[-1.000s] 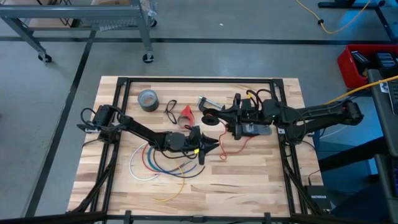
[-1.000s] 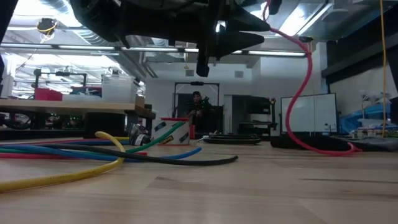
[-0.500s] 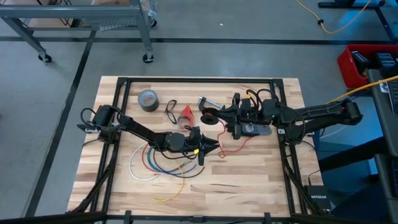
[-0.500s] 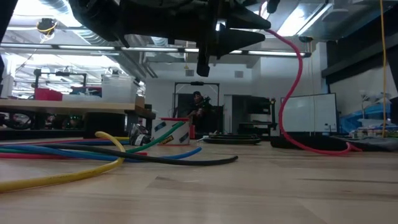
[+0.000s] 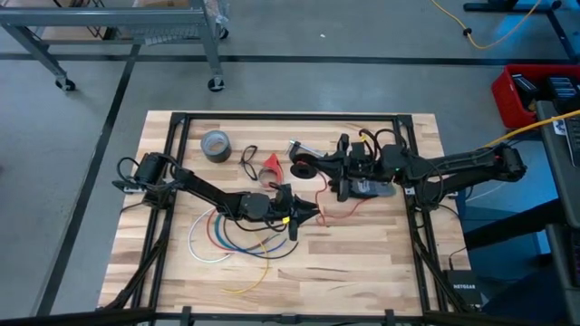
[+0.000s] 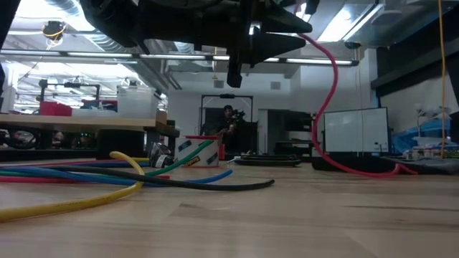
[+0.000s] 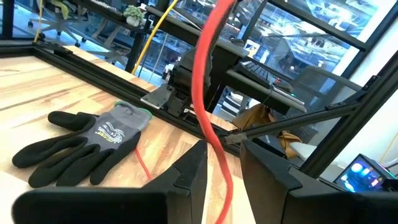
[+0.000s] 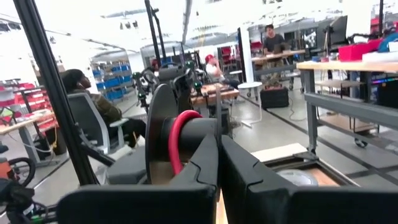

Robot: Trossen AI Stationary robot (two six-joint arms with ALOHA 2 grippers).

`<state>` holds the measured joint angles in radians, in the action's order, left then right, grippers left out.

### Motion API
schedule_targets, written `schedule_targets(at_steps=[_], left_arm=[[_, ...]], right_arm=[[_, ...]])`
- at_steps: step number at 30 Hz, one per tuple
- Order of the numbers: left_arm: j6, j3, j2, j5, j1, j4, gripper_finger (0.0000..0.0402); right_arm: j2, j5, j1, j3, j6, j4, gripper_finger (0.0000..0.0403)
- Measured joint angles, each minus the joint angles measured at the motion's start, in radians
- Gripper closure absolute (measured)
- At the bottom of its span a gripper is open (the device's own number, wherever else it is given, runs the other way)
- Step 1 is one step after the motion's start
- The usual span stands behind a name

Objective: Coil cords
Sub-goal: Coil the orange wire on the spool

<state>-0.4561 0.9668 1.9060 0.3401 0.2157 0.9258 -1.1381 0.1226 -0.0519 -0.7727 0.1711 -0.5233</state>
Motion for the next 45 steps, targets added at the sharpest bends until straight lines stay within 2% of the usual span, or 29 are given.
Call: schedule_targets(at_steps=[4, 14, 27, 31, 40, 45], left_arm=[[0.001, 0.000, 0.000, 0.000, 0.000, -0.002, 0.0330], [0.001, 0.000, 0.000, 0.010, -0.009, -0.002, 0.0397], [-0.040, 0.000, 0.000, 0.012, -0.008, -0.036, 0.0401], [-0.059, 0.000, 0.000, 0.011, -0.006, -0.061, 0.0386], [-0.118, 0.000, 0.000, 0.011, -0.006, -0.073, 0.0293], [-0.120, 0.000, 0.000, 0.011, -0.007, -0.069, 0.0284]], right_arm=[[0.000, 0.000, 0.000, 0.000, -0.019, -0.008, 0.0398], [0.000, 0.000, 0.000, 0.000, -0.020, -0.008, 0.0398], [0.000, -0.010, 0.000, 0.000, -0.020, -0.003, 0.0398], [0.000, -0.010, 0.000, 0.000, -0.020, -0.002, 0.0398], [0.000, -0.010, 0.000, 0.000, -0.020, -0.002, 0.0398], [0.000, -0.002, 0.000, 0.000, -0.020, -0.003, 0.0398]])
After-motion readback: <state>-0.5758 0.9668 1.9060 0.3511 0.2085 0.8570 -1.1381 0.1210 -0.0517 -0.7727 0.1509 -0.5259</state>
